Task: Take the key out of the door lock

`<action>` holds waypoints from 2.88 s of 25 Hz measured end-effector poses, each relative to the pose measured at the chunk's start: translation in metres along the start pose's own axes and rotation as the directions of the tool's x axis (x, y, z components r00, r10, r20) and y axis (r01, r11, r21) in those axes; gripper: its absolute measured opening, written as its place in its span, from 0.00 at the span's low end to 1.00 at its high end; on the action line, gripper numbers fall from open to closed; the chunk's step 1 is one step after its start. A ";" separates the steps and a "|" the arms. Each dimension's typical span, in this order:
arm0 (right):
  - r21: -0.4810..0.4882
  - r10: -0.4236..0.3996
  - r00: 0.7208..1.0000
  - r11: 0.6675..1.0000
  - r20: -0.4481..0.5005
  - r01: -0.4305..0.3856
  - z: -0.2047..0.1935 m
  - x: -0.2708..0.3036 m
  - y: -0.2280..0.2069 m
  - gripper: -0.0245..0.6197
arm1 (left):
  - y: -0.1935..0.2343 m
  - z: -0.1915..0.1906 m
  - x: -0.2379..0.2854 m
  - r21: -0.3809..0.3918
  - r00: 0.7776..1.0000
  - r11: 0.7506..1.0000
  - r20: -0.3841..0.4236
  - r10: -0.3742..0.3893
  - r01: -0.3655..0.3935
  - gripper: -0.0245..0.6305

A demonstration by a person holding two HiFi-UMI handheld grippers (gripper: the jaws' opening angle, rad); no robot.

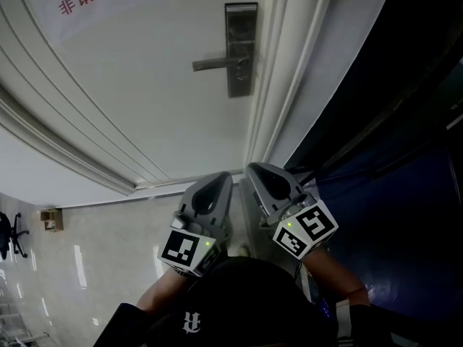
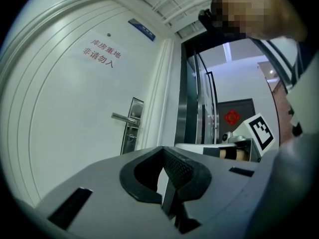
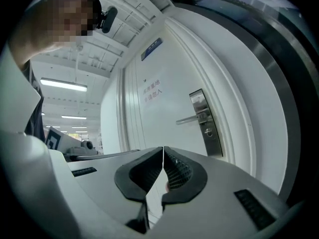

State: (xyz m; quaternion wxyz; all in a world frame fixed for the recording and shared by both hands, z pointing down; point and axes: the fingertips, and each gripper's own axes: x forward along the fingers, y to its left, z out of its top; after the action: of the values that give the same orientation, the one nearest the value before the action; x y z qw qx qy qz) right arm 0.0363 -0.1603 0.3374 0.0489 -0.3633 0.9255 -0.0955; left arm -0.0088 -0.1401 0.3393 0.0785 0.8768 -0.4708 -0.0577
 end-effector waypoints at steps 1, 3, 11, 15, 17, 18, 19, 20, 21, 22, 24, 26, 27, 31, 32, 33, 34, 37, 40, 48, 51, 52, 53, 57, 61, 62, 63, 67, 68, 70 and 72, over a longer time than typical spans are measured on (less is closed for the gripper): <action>-0.003 -0.011 1.000 1.000 0.006 0.011 0.002 0.007 -0.006 0.06 | 0.005 0.001 0.007 0.002 1.000 1.000 0.003 -0.007 0.007 0.05; -0.012 -0.030 0.999 0.999 0.015 0.030 0.004 0.023 -0.016 0.06 | 0.015 0.005 0.023 0.008 1.000 1.000 0.006 -0.023 0.023 0.05; 0.070 -0.103 0.993 0.993 0.052 0.099 0.015 0.087 -0.067 0.06 | 0.061 0.017 0.072 0.013 0.997 0.997 0.006 -0.072 0.072 0.05; 0.305 -0.138 0.985 0.947 0.105 0.100 0.021 0.115 -0.103 0.06 | 0.085 0.016 0.090 0.005 0.997 0.997 -0.006 -0.078 0.078 0.05; 0.462 -0.167 0.978 0.882 0.126 0.091 0.020 0.126 -0.122 0.06 | 0.095 0.014 0.097 0.001 0.996 0.997 -0.015 -0.083 0.083 0.05; 0.531 -0.180 0.974 0.843 0.137 0.081 0.018 0.131 -0.131 0.06 | 0.099 0.013 0.101 -0.002 0.996 0.996 -0.019 -0.086 0.086 0.05; 0.586 -0.190 0.970 0.807 0.148 0.069 0.018 0.135 -0.140 0.06 | 0.103 0.013 0.104 -0.003 0.996 0.996 -0.022 -0.088 0.088 0.05; 0.631 -0.199 0.967 0.774 0.157 0.057 0.018 0.139 -0.148 0.07 | 0.107 0.012 0.107 -0.005 0.995 0.996 -0.026 -0.091 0.091 0.05; 0.671 -0.210 0.964 0.739 0.161 0.049 0.016 0.142 -0.155 0.07 | 0.110 0.012 0.110 -0.005 0.995 0.996 -0.028 -0.094 0.094 0.05; 0.711 -0.223 0.962 0.702 0.159 0.046 0.013 0.144 -0.161 0.07 | 0.114 0.012 0.113 -0.006 0.995 0.995 -0.031 -0.096 0.096 0.05; 0.777 -0.245 0.957 0.629 0.154 0.035 0.007 0.149 -0.170 0.09 | 0.120 0.011 0.118 -0.006 0.994 0.995 -0.035 -0.102 0.102 0.05; 0.819 -0.252 0.955 0.573 0.158 0.016 0.004 0.154 -0.174 0.14 | 0.124 0.011 0.122 -0.007 0.993 0.994 -0.039 -0.109 0.108 0.05; 0.833 -0.252 0.954 0.553 0.160 0.006 0.004 0.157 -0.176 0.15 | 0.126 0.010 0.124 -0.007 0.993 0.994 -0.041 -0.112 0.112 0.05; 0.872 -0.265 0.951 0.489 0.159 -0.010 0.001 0.167 -0.182 0.17 | 0.130 0.009 0.130 -0.013 0.991 0.992 -0.048 -0.125 0.124 0.05; 0.880 -0.269 0.950 0.474 0.158 -0.012 0.000 0.169 -0.185 0.17 | 0.131 0.009 0.132 -0.014 0.991 0.992 -0.048 -0.127 0.127 0.05; 0.886 -0.271 0.950 0.463 0.157 -0.014 -0.001 0.171 -0.187 0.17 | 0.131 0.009 0.133 -0.015 0.990 0.992 -0.049 -0.130 0.129 0.05; 0.891 -0.272 0.950 0.454 0.156 -0.016 -0.002 0.173 -0.188 0.17 | 0.132 0.009 0.134 -0.015 0.990 0.991 -0.050 -0.131 0.130 0.05; 0.908 -0.278 0.948 0.419 0.159 -0.029 -0.003 0.179 -0.193 0.16 | 0.135 0.008 0.137 -0.017 0.990 0.991 -0.052 -0.130 0.130 0.05; 0.920 -0.282 0.945 0.390 0.164 -0.043 -0.004 0.184 -0.196 0.16 | 0.137 0.008 0.138 -0.015 0.990 0.992 -0.052 -0.128 0.128 0.05; 0.934 -0.302 0.935 0.351 0.187 -0.074 0.000 0.190 -0.199 0.09 | 0.142 0.009 0.137 -0.015 0.991 0.992 -0.054 -0.124 0.124 0.05; 0.936 -0.301 0.936 0.345 0.184 -0.073 -0.001 0.189 -0.199 0.09 | 0.142 0.009 0.137 -0.015 0.991 0.992 -0.054 -0.126 0.125 0.05; 0.937 -0.302 0.936 0.343 0.181 -0.070 -0.001 0.189 -0.199 0.08 | 0.141 0.009 0.137 -0.015 0.990 0.992 -0.053 -0.128 0.127 0.05; 0.937 -0.302 0.936 0.342 0.179 -0.069 -0.001 0.189 -0.199 0.08 | 0.140 0.009 0.137 -0.015 0.990 0.992 -0.052 -0.129 0.129 0.05; 0.938 -0.303 0.937 0.339 0.176 -0.066 -0.001 0.185 -0.196 0.08 | 0.134 0.008 0.137 -0.017 0.990 0.991 -0.051 -0.135 0.134 0.05; 0.941 -0.294 0.940 0.331 0.172 -0.068 -0.002 0.179 -0.192 0.08 | 0.128 0.008 0.135 -0.015 0.990 0.991 -0.050 -0.135 0.135 0.05; 0.942 -0.292 0.941 0.329 0.170 -0.068 -0.003 0.178 -0.191 0.08 | 0.126 0.008 0.135 -0.014 0.990 0.991 -0.050 -0.135 0.134 0.05; 0.943 -0.291 0.942 0.327 0.168 -0.067 -0.003 0.176 -0.190 0.08 | 0.124 0.008 0.134 -0.013 0.990 0.991 -0.049 -0.134 0.134 0.05; 0.945 -0.286 0.946 0.323 0.156 -0.058 -0.006 0.171 -0.188 0.07 | 0.117 0.010 0.130 -0.005 0.991 0.992 -0.043 -0.128 0.128 0.05; 0.945 -0.284 0.947 0.321 0.153 -0.057 -0.007 0.169 -0.187 0.07 | 0.115 0.010 0.129 -0.005 0.991 0.992 -0.041 -0.125 0.125 0.05; 0.947 -0.281 0.947 0.315 0.155 -0.062 -0.010 0.165 -0.185 0.07 | 0.111 0.010 0.125 -0.004 0.992 0.993 -0.040 -0.119 0.119 0.05; 0.949 -0.284 0.946 0.308 0.160 -0.068 -0.011 0.159 -0.185 0.07 | 0.108 0.010 0.123 -0.002 0.993 0.994 -0.039 -0.114 0.114 0.05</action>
State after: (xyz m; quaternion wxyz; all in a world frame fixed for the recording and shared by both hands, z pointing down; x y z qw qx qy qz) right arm 0.0408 -0.4003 0.3845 0.3838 -0.3374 0.6476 -0.5653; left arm -0.0314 -0.3023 0.3468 0.0843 0.9032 -0.4185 -0.0448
